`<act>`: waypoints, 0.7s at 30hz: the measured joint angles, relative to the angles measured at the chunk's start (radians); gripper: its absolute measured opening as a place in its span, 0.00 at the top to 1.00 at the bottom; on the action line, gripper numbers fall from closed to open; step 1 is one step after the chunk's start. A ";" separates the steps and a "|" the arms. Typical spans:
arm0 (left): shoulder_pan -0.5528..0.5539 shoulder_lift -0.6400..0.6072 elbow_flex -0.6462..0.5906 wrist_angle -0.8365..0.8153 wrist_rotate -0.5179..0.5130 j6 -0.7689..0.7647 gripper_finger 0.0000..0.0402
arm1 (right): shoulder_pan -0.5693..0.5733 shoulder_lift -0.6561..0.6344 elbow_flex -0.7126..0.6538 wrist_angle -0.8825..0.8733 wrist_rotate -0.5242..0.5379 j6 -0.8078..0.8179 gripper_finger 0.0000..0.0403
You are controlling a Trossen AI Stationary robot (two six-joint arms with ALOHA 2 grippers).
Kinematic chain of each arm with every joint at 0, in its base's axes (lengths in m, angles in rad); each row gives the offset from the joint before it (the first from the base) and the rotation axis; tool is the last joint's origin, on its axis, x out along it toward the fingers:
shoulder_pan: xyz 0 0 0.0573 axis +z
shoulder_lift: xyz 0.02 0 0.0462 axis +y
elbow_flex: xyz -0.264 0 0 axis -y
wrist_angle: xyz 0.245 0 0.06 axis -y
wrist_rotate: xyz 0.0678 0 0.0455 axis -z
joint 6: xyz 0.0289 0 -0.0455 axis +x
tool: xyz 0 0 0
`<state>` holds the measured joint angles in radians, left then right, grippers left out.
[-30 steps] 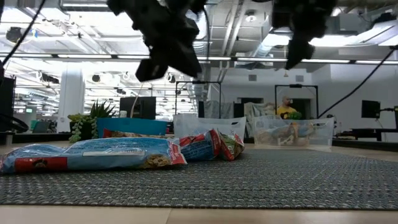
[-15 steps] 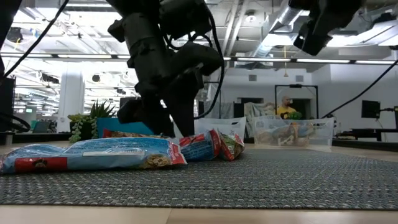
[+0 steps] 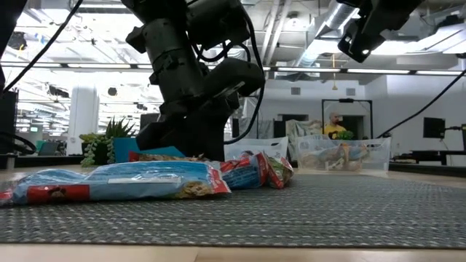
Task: Pick and place Granola Bars by type
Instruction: Put the red granola bar into the blue bin
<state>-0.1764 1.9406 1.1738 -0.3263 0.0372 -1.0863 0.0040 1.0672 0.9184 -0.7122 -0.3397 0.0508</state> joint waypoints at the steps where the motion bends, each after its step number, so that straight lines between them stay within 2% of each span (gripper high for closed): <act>1: 0.000 -0.004 -0.001 0.006 0.003 -0.001 0.96 | 0.000 0.000 0.000 0.004 -0.001 -0.004 0.68; 7: 0.016 -0.033 0.026 -0.012 -0.020 -0.018 0.99 | -0.016 0.000 -0.001 0.061 -0.079 -0.047 0.69; 12: 0.055 -0.093 0.080 -0.063 -0.098 -0.013 1.00 | -0.070 0.000 -0.001 0.158 -0.159 -0.051 0.69; 18: 0.129 -0.207 0.163 -0.334 -0.264 -0.001 1.00 | -0.133 0.000 -0.001 0.270 -0.151 -0.053 0.69; 21: 0.183 -0.278 0.180 -0.461 -0.355 0.000 1.00 | -0.157 0.000 -0.001 0.329 -0.078 -0.059 0.69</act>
<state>0.0063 1.6621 1.3537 -0.7869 -0.3173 -1.0866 -0.1526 1.0672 0.9176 -0.3828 -0.4176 -0.0081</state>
